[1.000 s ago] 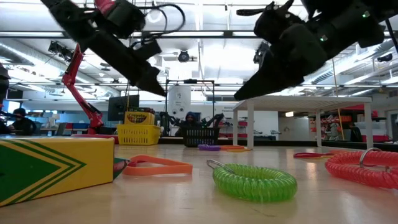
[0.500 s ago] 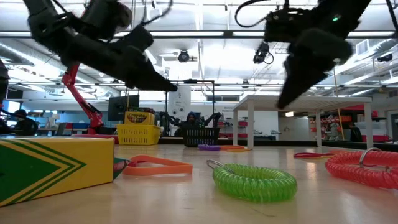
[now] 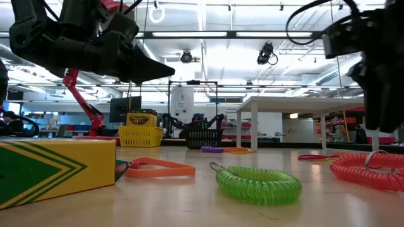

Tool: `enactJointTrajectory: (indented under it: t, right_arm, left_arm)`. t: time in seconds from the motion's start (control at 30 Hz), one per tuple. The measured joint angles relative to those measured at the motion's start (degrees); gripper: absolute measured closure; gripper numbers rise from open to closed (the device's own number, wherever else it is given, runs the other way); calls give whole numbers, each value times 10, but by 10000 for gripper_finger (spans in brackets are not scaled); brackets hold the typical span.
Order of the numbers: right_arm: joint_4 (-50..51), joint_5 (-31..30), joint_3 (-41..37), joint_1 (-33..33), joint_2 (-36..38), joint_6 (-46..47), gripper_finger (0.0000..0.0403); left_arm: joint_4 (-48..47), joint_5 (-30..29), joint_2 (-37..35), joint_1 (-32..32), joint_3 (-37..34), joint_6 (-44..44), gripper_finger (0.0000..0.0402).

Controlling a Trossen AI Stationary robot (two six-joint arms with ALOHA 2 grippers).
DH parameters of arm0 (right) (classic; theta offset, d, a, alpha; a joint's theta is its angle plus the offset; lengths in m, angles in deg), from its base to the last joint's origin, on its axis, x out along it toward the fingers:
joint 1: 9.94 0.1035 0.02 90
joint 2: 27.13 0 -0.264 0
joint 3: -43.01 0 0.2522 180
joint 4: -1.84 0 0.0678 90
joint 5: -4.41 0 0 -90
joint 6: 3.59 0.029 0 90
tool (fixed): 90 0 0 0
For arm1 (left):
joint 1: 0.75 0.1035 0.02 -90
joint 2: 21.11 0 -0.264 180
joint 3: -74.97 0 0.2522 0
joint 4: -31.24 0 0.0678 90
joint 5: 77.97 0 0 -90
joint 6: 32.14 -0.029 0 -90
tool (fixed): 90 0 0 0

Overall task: Pick & Place Office Desk Supplies
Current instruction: Put the red rubber band into the red bin

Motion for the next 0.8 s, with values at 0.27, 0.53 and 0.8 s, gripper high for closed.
enactJointTrajectory:
  t: [0.27, 0.53, 0.8]
  right_arm:
    - [-95, 12, -88, -13, 0, 56, 220]
    - [-170, 24, -120, -23, 2, 33, 247]
    - [-178, -41, -80, -18, -2, -53, 388]
  left_arm:
    - [-16, 0, 0, 0, 0, 14, 394]
    - [-28, 13, 6, 0, 1, 58, 394]
    - [-37, 33, 68, -1, 49, 98, 365]
